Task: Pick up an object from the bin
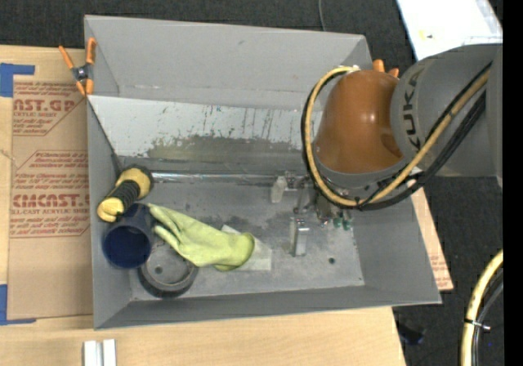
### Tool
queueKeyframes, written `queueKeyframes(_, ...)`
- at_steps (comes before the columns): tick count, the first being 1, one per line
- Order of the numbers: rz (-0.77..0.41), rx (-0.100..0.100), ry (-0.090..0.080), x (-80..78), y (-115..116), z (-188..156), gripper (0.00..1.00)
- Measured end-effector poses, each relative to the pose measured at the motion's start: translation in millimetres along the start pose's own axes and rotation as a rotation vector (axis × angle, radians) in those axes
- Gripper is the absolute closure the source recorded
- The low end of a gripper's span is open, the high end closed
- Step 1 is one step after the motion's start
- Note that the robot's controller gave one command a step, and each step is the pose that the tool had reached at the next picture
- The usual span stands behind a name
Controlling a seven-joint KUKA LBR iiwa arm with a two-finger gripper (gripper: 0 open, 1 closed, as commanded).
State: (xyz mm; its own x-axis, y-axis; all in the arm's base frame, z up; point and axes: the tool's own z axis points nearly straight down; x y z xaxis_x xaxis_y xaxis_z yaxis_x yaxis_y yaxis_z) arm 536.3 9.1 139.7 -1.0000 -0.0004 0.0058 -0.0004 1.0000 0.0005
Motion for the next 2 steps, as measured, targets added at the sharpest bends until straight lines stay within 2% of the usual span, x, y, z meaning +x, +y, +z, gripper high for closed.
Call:
queueKeyframes(1,0.0,0.0,-0.007,-1.9,0.0,-3.2,0.0)
queueKeyframes(2,-0.083,0.0,-0.006,27.6,89.9,17.1,0.0)
